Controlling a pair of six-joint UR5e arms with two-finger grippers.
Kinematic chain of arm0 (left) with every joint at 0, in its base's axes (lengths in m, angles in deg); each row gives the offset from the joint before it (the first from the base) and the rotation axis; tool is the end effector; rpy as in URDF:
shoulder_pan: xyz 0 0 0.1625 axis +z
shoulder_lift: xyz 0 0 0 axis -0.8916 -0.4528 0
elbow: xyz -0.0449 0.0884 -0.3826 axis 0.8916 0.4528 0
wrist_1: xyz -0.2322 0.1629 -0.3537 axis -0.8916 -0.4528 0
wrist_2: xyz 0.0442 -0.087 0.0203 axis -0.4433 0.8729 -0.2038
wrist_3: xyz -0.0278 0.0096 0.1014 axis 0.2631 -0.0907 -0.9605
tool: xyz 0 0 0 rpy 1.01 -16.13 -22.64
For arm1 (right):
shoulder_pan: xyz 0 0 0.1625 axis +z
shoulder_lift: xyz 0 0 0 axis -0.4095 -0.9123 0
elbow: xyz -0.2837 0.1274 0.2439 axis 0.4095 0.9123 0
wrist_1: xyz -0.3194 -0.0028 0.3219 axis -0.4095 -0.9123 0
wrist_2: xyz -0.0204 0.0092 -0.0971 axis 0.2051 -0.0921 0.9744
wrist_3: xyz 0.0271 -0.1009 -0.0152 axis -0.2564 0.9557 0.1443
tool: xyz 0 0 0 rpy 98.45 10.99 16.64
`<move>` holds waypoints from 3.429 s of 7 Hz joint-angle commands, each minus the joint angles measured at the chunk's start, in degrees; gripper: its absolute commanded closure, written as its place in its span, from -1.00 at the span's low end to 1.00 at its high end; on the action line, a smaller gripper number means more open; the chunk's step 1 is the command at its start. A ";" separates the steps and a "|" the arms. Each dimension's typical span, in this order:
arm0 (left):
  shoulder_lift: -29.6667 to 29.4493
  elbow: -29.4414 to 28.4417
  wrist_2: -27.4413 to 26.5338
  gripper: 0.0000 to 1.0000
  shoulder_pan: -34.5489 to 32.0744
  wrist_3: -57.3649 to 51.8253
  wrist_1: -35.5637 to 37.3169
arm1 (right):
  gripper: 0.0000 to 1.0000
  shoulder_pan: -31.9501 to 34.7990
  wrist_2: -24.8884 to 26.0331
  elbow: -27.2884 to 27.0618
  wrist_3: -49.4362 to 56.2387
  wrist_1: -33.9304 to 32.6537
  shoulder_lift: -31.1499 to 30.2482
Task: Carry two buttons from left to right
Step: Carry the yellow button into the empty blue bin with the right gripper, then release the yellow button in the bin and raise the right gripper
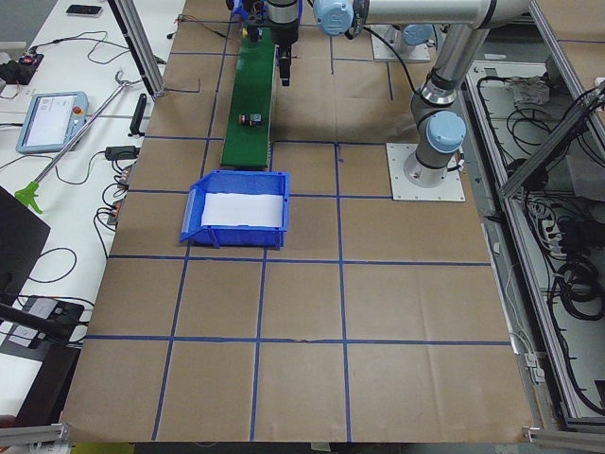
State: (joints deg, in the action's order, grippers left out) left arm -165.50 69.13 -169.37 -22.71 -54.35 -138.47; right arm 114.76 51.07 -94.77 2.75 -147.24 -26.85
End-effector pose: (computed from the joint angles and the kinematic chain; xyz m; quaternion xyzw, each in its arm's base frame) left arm -0.0929 -0.5390 0.4504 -0.0038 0.9999 0.0120 0.0038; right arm 0.1383 -0.6771 0.2711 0.0383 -0.9990 0.0199 0.0092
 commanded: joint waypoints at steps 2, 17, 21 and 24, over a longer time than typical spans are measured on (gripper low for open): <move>-0.07 0.09 0.00 -1.00 0.00 0.00 0.19 | 0.85 -14.94 0.94 11.67 17.63 15.63 -1.57; 0.02 1.24 0.35 -1.00 -0.09 0.18 0.54 | -0.78 -34.77 -0.90 -21.61 40.74 -12.79 -4.47; -0.42 0.80 0.35 -1.00 -0.09 0.18 0.54 | -0.99 -34.60 -2.75 -16.98 40.38 -8.52 -6.84; -0.51 0.53 0.35 -1.00 -0.09 0.18 0.54 | -0.99 -32.77 -2.67 -2.14 32.77 10.27 -8.78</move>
State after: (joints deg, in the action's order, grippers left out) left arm -165.97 69.87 -169.02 -22.79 -54.18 -137.93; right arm 80.76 48.47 -102.98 39.71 -143.90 -35.29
